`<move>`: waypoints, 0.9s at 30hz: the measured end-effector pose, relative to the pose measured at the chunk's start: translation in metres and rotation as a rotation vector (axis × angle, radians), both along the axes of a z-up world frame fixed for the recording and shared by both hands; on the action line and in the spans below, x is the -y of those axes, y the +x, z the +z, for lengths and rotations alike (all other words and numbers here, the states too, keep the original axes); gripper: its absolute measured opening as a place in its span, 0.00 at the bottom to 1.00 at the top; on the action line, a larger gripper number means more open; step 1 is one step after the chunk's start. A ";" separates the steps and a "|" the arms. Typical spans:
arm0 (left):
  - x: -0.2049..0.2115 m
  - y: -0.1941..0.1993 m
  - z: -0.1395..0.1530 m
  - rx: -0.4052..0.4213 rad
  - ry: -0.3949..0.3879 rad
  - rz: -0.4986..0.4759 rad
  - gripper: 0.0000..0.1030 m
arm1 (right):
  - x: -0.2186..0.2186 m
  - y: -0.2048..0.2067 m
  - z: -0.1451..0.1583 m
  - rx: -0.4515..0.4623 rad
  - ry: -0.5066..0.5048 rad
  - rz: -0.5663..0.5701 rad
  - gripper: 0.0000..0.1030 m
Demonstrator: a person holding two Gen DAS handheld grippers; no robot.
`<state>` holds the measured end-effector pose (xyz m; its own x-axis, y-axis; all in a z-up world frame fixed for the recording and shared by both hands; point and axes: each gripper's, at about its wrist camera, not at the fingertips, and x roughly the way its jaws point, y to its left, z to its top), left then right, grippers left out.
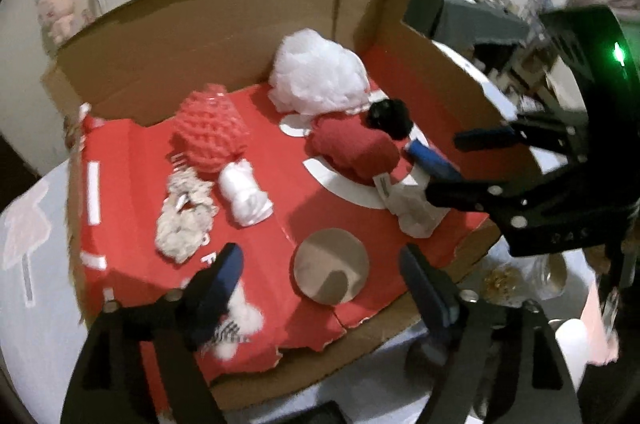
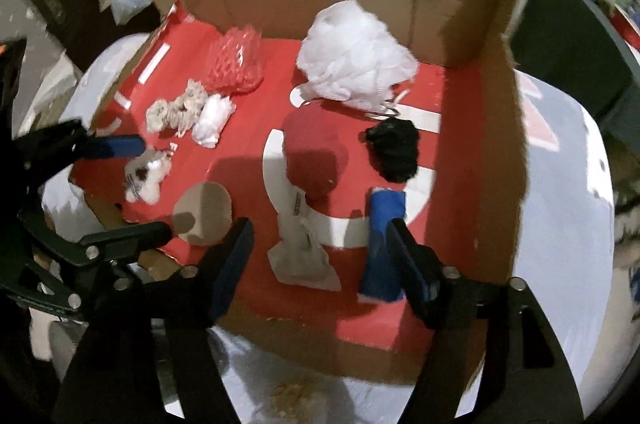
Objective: Organize soft objects
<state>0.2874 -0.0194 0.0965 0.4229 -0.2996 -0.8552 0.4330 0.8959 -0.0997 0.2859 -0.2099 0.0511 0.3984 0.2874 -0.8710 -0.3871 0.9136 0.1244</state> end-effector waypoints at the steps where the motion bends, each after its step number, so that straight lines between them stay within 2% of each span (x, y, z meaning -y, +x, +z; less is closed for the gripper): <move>1: -0.003 -0.002 0.002 0.003 -0.006 0.022 0.85 | 0.003 -0.004 0.003 0.006 0.004 -0.019 0.68; 5: -0.010 -0.008 0.001 0.008 0.002 0.103 0.90 | 0.004 -0.019 0.007 0.031 -0.013 -0.078 0.69; 10: -0.024 -0.013 -0.003 -0.008 -0.023 0.198 0.91 | 0.006 -0.028 0.001 0.017 0.002 -0.122 0.69; 13: -0.027 -0.017 -0.006 0.000 -0.015 0.226 0.96 | 0.005 -0.032 -0.005 0.016 -0.008 -0.143 0.69; 18: -0.029 -0.021 -0.012 -0.004 -0.038 0.256 0.96 | 0.008 -0.035 -0.013 -0.008 0.020 -0.183 0.69; 27: -0.030 -0.024 -0.022 0.004 -0.029 0.293 0.99 | 0.003 -0.038 -0.017 0.044 -0.022 -0.211 0.69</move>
<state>0.2636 0.0106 0.0745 0.4983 -0.1888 -0.8462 0.1568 0.9795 -0.1262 0.2478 -0.2133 0.0340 0.4859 0.1746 -0.8564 -0.1911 0.9774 0.0908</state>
